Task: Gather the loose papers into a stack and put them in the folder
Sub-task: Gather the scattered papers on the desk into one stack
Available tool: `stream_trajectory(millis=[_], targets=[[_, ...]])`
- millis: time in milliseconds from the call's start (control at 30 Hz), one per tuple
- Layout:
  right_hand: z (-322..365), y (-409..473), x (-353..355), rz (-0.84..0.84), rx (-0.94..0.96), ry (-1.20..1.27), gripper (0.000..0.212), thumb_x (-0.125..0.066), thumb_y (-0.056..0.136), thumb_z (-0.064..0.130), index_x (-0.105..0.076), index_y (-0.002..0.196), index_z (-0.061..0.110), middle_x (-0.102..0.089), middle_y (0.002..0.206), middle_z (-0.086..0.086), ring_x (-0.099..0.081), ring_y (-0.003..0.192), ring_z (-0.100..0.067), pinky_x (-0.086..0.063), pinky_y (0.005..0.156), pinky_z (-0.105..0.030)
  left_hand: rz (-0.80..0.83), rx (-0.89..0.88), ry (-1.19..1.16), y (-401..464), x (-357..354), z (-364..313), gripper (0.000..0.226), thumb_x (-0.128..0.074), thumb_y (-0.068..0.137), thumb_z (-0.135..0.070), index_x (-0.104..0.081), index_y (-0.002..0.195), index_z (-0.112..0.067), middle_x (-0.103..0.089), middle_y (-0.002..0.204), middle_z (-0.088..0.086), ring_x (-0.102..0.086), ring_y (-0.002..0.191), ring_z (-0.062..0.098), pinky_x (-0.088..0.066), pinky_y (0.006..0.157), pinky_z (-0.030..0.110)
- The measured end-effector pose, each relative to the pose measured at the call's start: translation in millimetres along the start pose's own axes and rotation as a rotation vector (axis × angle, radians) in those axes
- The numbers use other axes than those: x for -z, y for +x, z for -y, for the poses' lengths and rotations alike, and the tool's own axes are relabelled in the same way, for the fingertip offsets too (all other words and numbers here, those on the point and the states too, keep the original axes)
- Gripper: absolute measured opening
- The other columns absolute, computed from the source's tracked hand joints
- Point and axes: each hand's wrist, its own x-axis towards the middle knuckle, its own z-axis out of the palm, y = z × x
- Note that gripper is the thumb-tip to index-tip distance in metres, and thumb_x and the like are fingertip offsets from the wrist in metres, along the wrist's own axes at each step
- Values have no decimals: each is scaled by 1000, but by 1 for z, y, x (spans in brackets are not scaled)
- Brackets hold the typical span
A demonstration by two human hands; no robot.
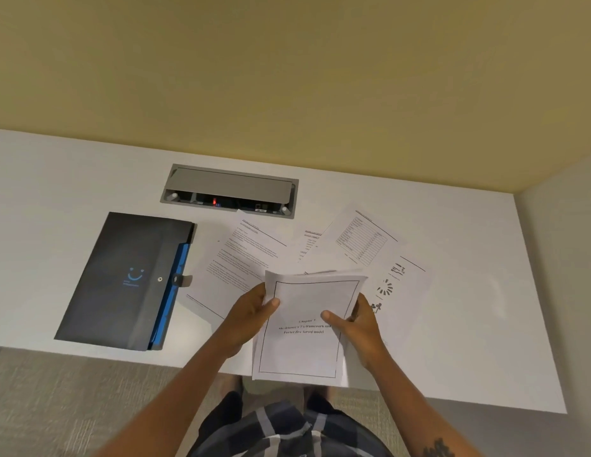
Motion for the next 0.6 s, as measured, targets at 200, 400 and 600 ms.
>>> stream_trajectory(millis=[200,400,600], targets=[[-6,-23,-12,90,-17,45,44,-92,85,18,-77,125,28,-83,123,1,-80,114,-20,-67,87,-27,-189,-49,-201,-15,21,-1,42,-64,95,-39,-60,136,-37,-73,130,-13,-70,119,8,-62,94,30],[-4,-47,-41,180,72,-86,34,-81,96,20,-79,118,45,-82,124,12,-78,115,-7,-64,93,-22,-465,20,-112,-14,34,11,31,-58,104,-30,-58,135,-27,-71,123,-4,-68,113,22,-63,90,38],[20,-41,-32,250,77,-119,22,-75,97,46,-83,107,28,-78,87,8,-73,80,-7,-62,72,-20,-571,53,-88,-21,46,23,25,-57,105,-30,-59,128,-21,-72,119,5,-70,110,33,-63,91,51]])
